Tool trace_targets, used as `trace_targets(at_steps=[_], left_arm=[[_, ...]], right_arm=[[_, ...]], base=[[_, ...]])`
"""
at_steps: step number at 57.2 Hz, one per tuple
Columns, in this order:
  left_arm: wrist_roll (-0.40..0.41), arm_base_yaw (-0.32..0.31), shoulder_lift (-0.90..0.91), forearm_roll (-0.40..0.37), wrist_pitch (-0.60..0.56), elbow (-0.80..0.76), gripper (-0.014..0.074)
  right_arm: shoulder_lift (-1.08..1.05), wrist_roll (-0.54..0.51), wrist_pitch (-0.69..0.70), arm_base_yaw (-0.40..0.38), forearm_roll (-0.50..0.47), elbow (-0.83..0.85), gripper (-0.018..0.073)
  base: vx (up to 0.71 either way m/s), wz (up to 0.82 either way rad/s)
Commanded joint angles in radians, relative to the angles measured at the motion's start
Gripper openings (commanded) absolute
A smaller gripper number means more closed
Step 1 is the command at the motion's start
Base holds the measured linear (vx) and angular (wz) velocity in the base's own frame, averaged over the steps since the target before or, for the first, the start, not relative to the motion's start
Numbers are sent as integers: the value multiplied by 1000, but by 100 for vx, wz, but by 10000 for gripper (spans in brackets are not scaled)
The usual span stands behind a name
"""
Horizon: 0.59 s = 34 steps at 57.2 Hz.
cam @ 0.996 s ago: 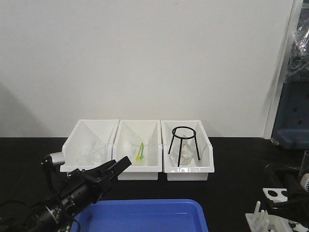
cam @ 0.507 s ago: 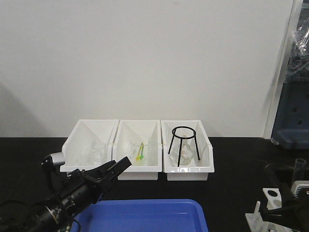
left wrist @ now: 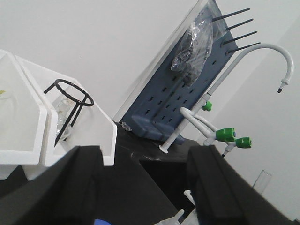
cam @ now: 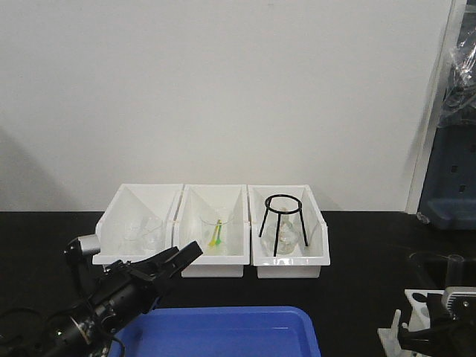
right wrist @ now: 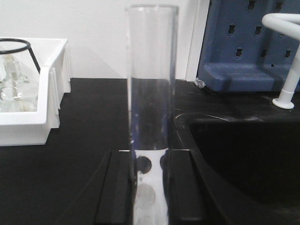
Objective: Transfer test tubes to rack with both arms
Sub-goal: 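Carry the held tube with the right gripper over the white rack, then lower the tube into a rack hole and open the right gripper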
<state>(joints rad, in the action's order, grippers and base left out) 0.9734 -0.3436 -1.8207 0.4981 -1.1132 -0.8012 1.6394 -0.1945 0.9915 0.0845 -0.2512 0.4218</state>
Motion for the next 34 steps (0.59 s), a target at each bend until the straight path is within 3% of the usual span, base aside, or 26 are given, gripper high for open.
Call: trace_targets(at_steps=[1,34], left_arm=[[1,2,42,-30,-69,-23,527],[-7,2,42,-30,-49,-23,527]], right_arm=[[-13,2,122,-5,15,23,-6],[24,-22,115,-5,13,23,6]], base=[[0,0],[0,0]])
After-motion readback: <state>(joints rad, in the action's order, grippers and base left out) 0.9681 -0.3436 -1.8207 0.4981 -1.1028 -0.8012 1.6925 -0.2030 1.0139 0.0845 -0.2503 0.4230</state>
